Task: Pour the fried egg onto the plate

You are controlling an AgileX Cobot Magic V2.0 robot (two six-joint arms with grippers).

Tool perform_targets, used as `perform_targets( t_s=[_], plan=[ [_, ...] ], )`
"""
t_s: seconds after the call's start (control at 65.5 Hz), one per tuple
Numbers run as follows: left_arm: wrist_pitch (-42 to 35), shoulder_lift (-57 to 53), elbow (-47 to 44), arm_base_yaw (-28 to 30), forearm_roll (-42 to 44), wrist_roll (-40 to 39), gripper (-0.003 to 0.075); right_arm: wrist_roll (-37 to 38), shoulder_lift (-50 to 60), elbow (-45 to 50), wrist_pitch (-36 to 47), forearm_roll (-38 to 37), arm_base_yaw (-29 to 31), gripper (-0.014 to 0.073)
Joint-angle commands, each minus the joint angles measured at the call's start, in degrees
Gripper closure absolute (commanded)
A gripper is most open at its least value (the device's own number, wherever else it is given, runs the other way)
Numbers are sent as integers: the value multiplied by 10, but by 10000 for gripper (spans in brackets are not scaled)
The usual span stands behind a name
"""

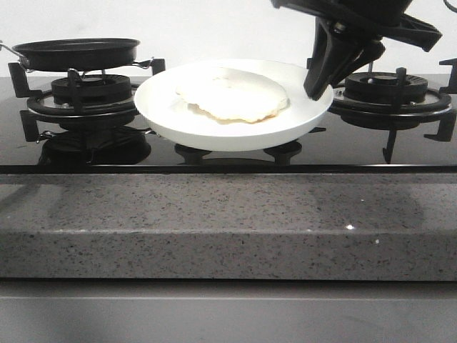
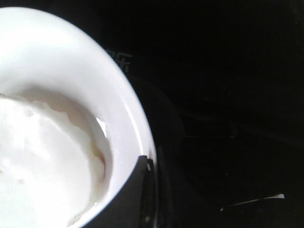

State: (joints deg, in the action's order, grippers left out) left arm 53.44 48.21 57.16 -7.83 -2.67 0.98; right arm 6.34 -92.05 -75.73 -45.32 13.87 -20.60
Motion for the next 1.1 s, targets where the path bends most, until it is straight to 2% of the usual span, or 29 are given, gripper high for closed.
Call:
perform_targets(
  t_s=[0.0,0.657,0.901,1.084],
  plan=[
    [-43,-15,6,-4,8,-10,211,-3,23,-14,26,5,1,699],
    [-34,-21,6,-4,2,-10,282,-4,23,-16,44,5,2,699],
    [-34,-21,6,-4,2,-10,282,-4,15,-109,11,2,28,699],
    [-34,-21,6,-4,2,-10,282,-1,-37,-211,-30,16,57,699]
  ],
)
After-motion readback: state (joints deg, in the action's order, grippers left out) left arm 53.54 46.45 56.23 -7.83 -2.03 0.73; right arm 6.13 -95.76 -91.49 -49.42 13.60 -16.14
